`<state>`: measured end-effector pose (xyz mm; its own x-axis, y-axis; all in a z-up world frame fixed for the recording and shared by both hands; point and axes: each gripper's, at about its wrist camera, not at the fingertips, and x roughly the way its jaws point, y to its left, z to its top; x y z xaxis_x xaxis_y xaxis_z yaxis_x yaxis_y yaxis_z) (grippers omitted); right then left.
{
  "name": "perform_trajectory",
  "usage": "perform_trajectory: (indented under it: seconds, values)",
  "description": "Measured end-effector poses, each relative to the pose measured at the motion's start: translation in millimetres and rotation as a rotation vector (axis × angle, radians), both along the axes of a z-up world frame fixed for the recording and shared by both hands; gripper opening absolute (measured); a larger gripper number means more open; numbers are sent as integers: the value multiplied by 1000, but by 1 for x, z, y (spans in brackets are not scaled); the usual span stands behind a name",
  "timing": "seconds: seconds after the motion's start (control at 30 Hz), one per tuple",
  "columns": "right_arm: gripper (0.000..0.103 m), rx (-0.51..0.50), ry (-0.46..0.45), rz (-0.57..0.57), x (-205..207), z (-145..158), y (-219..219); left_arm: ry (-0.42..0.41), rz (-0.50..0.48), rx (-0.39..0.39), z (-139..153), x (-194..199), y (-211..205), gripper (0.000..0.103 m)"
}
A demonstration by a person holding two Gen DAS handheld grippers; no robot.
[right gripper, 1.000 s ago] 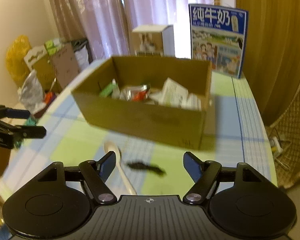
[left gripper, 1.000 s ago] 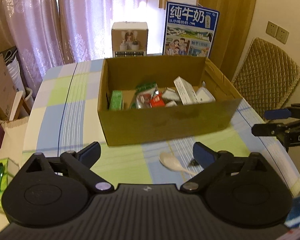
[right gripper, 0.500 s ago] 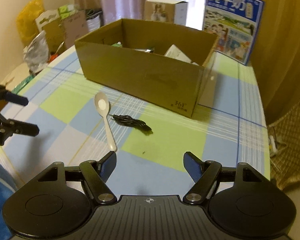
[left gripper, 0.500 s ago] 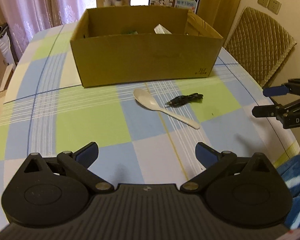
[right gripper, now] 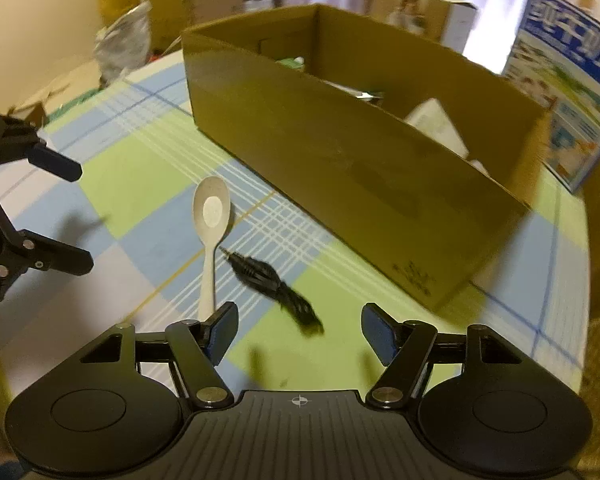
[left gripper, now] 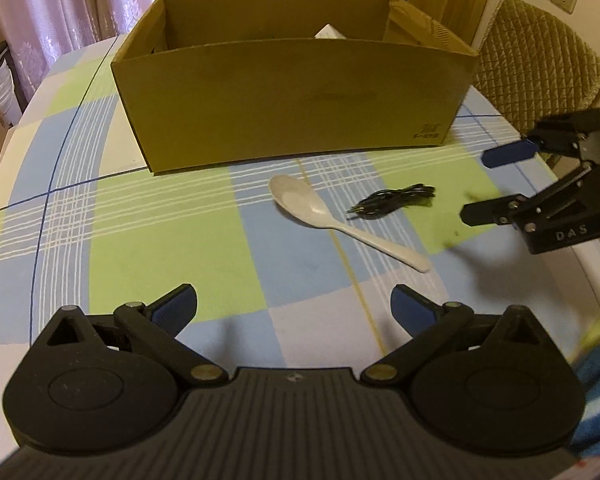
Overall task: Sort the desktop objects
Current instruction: 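Move both open tools back toward the white spoon and black cable, then grasp the black cable with the right tool while the left tool grasps the white spoon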
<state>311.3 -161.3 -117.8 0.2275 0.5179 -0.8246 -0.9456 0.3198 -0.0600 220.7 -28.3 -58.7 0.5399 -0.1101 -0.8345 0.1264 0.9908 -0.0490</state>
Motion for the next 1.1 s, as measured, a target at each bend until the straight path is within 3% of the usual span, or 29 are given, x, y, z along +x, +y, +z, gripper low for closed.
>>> perform_trajectory:
  seconds: [0.23, 0.33, 0.4, 0.57, 0.8, 0.97, 1.1]
  values:
    - [59, -79, -30, 177, 6, -26, 37, 0, 24, -33, -13, 16, 10, 101]
    - [56, -94, 5, 204, 11, -35, 44, -1, 23, -40, -18, 21, 12, 101]
    - [46, -101, 27, 200, 14, -40, 46, -2, 22, -44, -20, 24, 12, 101]
    - [12, -81, 99, 153, 18, -41, 43, -2, 26, -59, -26, 29, 15, 101]
    - [11, -109, 190, 126, -8, -38, 44, 8, 41, -76, -30, 26, 22, 101]
    - [11, -100, 356, 184, -31, -36, 45, 7, 60, -74, -26, 16, 30, 101]
    - [11, -104, 297, 136, -33, -33, 37, 8, 78, -69, -24, 11, 37, 101]
